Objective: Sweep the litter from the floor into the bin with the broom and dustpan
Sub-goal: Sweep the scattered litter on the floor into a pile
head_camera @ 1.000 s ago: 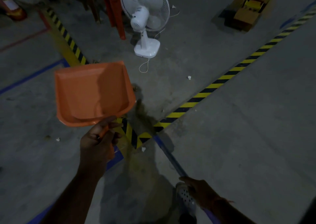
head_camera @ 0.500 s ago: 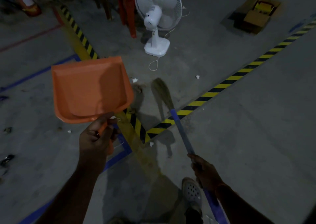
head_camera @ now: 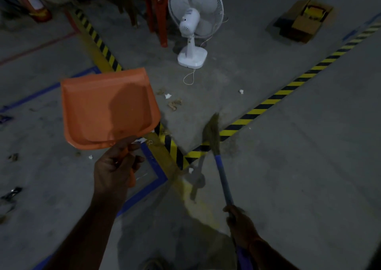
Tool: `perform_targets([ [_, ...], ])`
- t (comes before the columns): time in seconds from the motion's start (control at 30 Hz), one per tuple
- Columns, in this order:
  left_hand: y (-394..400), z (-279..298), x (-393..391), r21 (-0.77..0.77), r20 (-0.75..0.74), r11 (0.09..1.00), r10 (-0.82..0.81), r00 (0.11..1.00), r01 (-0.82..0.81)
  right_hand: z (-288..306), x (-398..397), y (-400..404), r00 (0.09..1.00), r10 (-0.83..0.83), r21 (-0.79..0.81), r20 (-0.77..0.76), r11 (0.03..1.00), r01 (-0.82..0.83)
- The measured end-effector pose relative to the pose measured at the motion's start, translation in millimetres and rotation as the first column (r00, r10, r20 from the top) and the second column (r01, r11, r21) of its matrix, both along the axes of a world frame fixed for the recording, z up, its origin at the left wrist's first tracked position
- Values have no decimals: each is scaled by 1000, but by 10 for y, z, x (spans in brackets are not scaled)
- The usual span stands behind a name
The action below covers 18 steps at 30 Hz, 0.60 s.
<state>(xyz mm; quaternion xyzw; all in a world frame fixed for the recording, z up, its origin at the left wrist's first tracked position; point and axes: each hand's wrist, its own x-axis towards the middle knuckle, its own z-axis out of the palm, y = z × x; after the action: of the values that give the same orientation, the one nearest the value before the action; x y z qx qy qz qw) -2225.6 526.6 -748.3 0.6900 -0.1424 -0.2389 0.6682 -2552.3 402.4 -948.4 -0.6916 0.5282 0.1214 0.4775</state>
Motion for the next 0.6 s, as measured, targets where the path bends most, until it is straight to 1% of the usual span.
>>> perform_targets([
  [0.1, 249, 66, 94, -16, -10, 1000, -6, 1000, 6, 72, 286, 368, 995, 47, 114, 92, 992, -57],
  [0.13, 338, 108, 128, -18, -8, 1000, -12, 1000, 11, 153, 368, 475, 990, 55, 127, 131, 989, -71],
  [0.2, 514, 202, 207, -25, -10, 999, -22, 1000, 22, 167, 391, 653, 988, 49, 122, 146, 990, -68],
  [0.33, 871, 368, 392, -1, -19, 999, -41, 999, 41, 518, 410, 1054, 986, 32, 75, 162, 996, -45],
  [0.43, 1097, 457, 498, 0, -26, 999, -33, 999, 33, 783, 372, 1298, 979, -78, 104, 187, 993, 60],
  [0.5, 1225, 491, 509, 0, -34, 1000, -27, 999, 27, 824, 317, 1457, 963, -194, 184, 186, 970, 160],
  [0.6, 1380, 490, 485, -18, -58, 1000, -8, 998, 7, 787, 305, 1708, 932, -337, 258, 132, 920, 296],
])
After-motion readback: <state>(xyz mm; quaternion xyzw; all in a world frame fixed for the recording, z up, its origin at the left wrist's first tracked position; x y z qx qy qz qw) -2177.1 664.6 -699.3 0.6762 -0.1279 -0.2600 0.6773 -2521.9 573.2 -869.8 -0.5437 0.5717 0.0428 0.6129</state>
